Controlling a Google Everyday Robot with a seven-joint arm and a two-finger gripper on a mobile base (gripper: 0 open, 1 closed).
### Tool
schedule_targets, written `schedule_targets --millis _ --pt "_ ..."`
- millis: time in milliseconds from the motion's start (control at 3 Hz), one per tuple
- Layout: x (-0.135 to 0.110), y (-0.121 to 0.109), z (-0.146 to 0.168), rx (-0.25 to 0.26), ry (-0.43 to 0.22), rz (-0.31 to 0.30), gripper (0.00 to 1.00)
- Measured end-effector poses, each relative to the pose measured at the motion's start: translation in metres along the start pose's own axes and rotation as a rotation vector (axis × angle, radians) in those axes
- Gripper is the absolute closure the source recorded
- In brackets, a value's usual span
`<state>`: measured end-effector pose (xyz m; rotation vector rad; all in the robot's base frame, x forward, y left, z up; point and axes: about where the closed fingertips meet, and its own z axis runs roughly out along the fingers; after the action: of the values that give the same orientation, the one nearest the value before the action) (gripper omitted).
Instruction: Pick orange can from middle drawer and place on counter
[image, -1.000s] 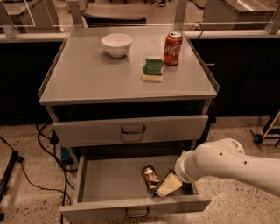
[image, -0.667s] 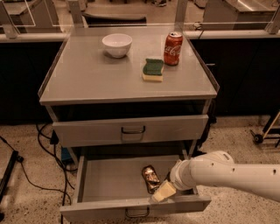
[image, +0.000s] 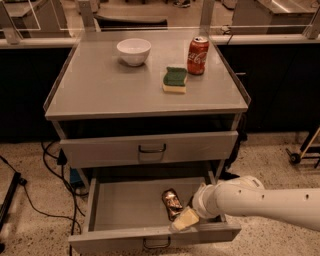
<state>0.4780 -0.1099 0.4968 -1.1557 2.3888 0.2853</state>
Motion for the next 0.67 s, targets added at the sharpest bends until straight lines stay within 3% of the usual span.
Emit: schedule_targets --millis 333,667 --pt "-0.001 -0.003 0.025 0.007 -0.043 0.008 0.00" --pt "-0.005 -0.006 0.049 0.011 -0.074 0.019 0.16"
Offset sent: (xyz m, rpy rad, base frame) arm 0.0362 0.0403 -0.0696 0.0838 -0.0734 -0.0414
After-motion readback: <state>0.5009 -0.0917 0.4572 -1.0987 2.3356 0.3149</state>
